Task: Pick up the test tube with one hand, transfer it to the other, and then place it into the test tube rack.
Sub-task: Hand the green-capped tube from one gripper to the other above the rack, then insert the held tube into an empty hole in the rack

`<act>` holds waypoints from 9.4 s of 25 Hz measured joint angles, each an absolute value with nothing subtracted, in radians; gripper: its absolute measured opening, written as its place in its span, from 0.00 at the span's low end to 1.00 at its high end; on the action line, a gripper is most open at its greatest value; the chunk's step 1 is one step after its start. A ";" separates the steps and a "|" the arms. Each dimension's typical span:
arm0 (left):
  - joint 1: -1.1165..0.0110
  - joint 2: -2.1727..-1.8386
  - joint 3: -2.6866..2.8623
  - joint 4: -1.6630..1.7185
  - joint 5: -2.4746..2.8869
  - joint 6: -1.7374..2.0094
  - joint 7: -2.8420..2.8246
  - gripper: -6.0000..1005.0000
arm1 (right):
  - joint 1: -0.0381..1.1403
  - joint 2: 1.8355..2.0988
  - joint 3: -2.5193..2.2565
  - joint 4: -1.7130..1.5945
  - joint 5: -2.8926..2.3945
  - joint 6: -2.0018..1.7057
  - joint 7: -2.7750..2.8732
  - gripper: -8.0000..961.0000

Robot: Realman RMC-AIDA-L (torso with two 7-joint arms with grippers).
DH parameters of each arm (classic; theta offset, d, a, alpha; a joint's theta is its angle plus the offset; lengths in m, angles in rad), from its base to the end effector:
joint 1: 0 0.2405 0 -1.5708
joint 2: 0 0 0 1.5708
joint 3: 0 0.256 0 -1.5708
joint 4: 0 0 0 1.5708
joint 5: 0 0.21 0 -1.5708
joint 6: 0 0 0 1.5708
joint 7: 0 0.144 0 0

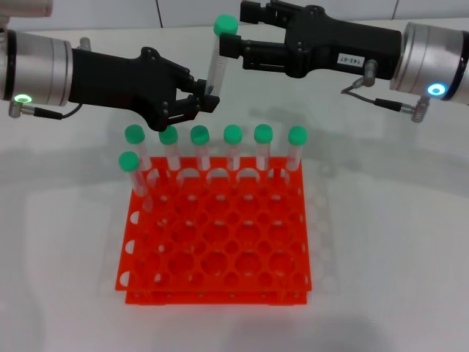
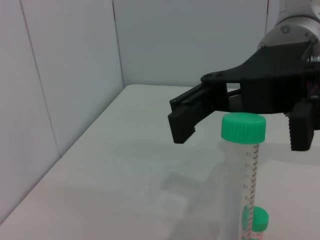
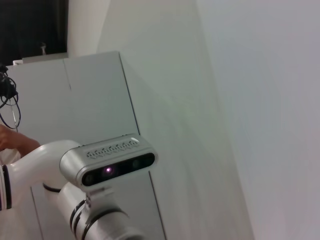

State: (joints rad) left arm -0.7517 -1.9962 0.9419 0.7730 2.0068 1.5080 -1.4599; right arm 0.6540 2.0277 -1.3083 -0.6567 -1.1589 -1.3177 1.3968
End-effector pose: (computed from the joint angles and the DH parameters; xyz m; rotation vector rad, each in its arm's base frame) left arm -0.1777 0.3923 0.0154 -2.9217 -0.1514 -0.4084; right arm 0.1369 0.3833 -0.0088 -2.6292 0.4171 1.1922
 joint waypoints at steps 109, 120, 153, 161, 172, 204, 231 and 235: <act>-0.166 -2.080 0.717 1.152 1.711 1.631 -1.425 0.88 | 0.611 1.977 -1.518 -0.753 -1.015 -1.267 1.321 0.29; -0.065 -2.058 0.710 1.212 1.721 1.793 -1.467 0.88 | 0.574 1.981 -1.475 -0.833 -1.105 -1.327 1.389 0.29; -0.098 -2.046 0.634 1.415 1.936 1.936 -1.656 0.88 | 0.461 2.028 -1.843 -1.025 -0.986 -0.958 1.301 0.29; -0.118 -2.039 0.645 1.436 1.965 1.948 -1.712 0.88 | 0.465 2.028 -1.931 -1.036 -0.919 -0.854 1.265 0.29; -0.114 -2.076 0.674 1.499 2.054 1.946 -1.749 0.88 | 0.460 2.028 -1.933 -1.026 -0.891 -0.857 1.267 0.30; -0.080 -2.086 0.685 1.339 2.049 1.832 -1.609 0.88 | 0.538 2.028 -2.104 -0.887 -0.522 -0.811 1.027 0.34; -0.103 -2.085 0.700 1.342 2.053 1.827 -1.628 0.88 | 0.564 2.028 -2.207 -0.845 -0.362 -0.772 0.914 0.37; -0.103 -2.085 0.704 1.340 2.054 1.825 -1.628 0.88 | 0.578 2.028 -2.211 -0.831 -0.358 -0.772 0.917 0.37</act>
